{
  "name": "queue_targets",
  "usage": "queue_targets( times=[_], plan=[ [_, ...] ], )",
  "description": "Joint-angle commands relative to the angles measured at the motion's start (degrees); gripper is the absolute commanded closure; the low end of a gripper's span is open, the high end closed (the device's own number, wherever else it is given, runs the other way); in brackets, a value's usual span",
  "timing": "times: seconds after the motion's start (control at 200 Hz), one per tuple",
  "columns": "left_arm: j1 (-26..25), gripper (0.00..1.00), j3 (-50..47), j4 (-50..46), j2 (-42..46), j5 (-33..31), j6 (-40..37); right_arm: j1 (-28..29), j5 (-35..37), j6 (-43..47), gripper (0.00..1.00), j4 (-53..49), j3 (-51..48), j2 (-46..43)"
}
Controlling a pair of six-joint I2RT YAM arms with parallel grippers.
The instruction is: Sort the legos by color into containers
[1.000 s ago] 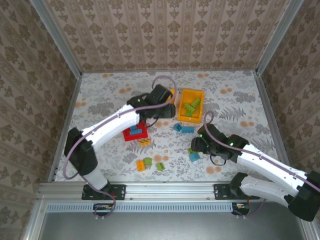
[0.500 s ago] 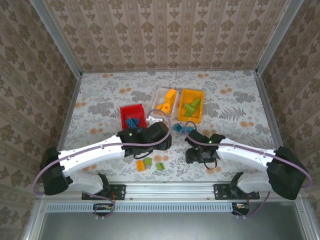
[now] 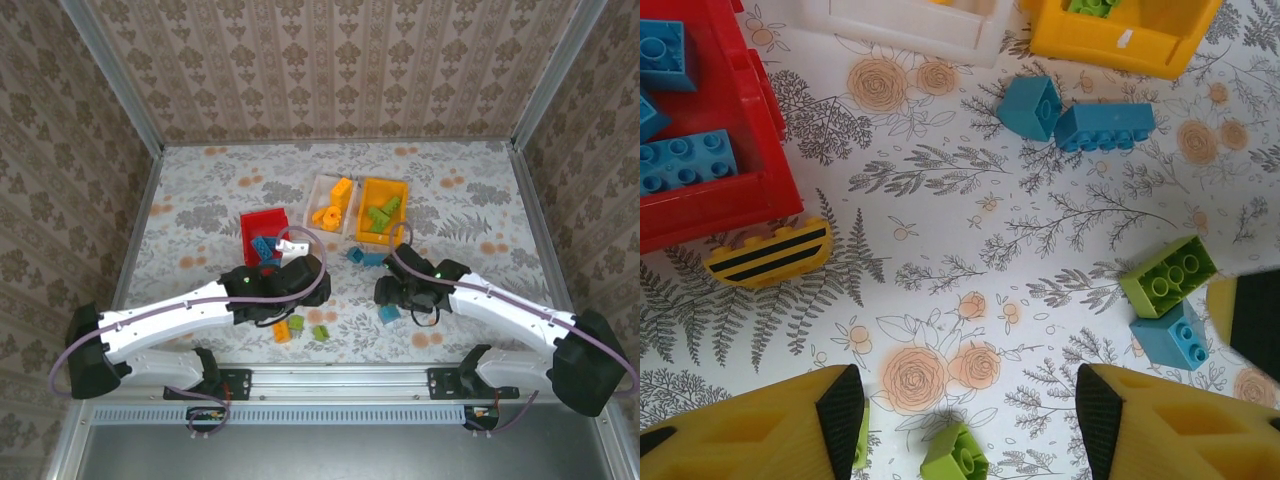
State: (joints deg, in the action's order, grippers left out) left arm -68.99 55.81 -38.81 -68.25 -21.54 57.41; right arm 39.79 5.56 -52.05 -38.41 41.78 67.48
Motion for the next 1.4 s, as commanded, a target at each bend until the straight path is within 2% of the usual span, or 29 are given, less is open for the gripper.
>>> queue_targets(
  times=[0.0, 0.08, 0.29, 0.43, 0.505, 0.85, 0.96, 1.205, 1.395],
  plan=[
    [-0.44, 0.37, 2.01, -1.24, -1.15, -1.78, -0.28, -2.48, 0.02, -13.12, 0.25, 2.25, -0.36, 0.76],
    [-0.53, 0.36, 2.25, -0.54, -1.58, -1.58, -0.96, -4.07, -1.35, -19.21, 0.33, 3.26, -0.55, 2.53],
    [-0.88, 0.35, 2.14, 0.57, -1.62, -1.40, -1.46, -5.33, -6.49, -29.78, 0.29, 9.02, -2.79, 8.63],
    [-0.97, 0.35, 2.37, 0.75, -1.67, -1.40, -1.62, -6.11, -7.14, -31.27, 0.29, 12.02, -2.55, 11.79],
    [-1.06, 0.35, 2.44, 0.84, -1.71, -1.38, -1.62, -6.49, -6.74, -31.31, 0.32, 12.12, -2.06, 14.23],
    [-1.23, 0.35, 3.00, 0.43, -1.71, -1.57, -1.96, -7.61, -4.72, -30.42, 0.73, 15.53, -1.69, 17.70],
    [-1.28, 0.35, 3.11, 0.66, -1.69, -1.75, -2.21, -7.88, -0.35, -26.85, 0.78, 13.26, 1.94, 14.92],
    [-1.06, 0.35, 5.61, 0.91, -2.32, -2.30, -4.26, -9.39, 11.27, -9.18, 0.76, 5.75, 17.14, 12.69],
    [-0.44, 0.35, 7.25, 1.28, -3.88, -1.02, -5.77, -13.61, 9.19, 2.55, 0.74, 5.24, 30.06, 25.02]
  ],
)
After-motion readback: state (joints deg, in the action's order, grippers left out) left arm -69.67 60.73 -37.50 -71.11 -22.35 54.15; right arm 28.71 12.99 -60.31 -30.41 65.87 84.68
